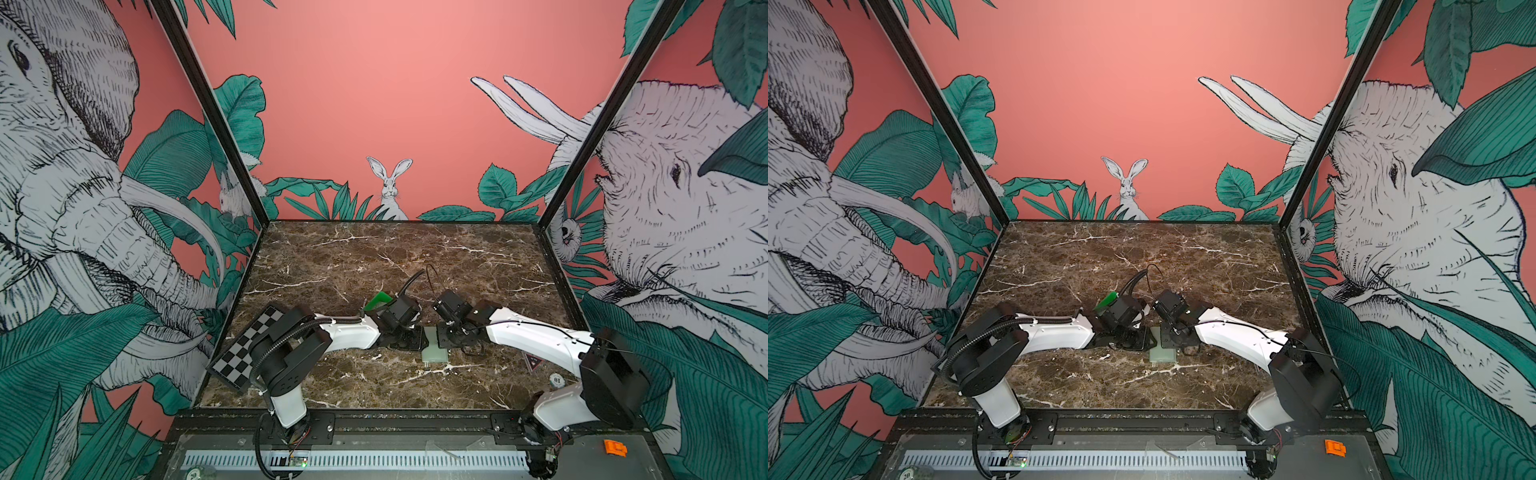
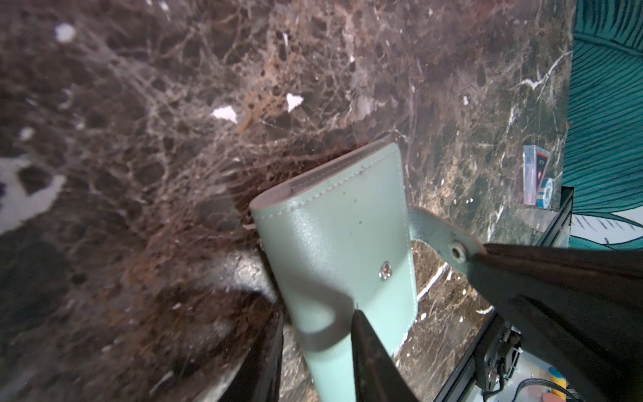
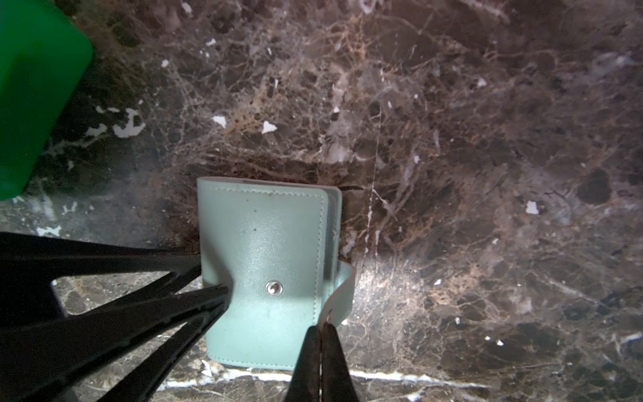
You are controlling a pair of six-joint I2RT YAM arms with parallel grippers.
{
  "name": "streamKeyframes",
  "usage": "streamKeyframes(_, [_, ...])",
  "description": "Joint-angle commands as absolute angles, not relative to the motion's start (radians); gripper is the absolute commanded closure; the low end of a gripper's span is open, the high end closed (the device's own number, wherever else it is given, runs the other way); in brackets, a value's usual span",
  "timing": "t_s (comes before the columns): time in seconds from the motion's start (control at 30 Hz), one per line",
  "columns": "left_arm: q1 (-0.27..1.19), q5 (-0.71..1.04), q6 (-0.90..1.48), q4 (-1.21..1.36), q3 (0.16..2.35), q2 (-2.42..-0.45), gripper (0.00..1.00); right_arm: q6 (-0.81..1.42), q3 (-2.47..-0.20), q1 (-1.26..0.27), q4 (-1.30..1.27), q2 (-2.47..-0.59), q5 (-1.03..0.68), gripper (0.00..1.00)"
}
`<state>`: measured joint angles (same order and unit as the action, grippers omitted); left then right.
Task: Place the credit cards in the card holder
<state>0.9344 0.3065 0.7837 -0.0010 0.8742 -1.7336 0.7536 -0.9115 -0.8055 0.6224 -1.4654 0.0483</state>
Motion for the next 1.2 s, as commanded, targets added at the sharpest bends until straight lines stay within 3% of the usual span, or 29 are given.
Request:
streamKeyframes(0.0, [0.930, 0.312, 0.792, 0.010, 0.866, -1.739, 0.65, 0.739, -0.908, -0.813, 0.578, -1.475, 0.027, 1.00])
streamKeyframes(1.17, [0.930, 0.318, 0.801, 0.029, 0.862, -1.746, 0.67, 0.710, -0.908, -0.813, 0.508, -1.562, -0.058, 1.00])
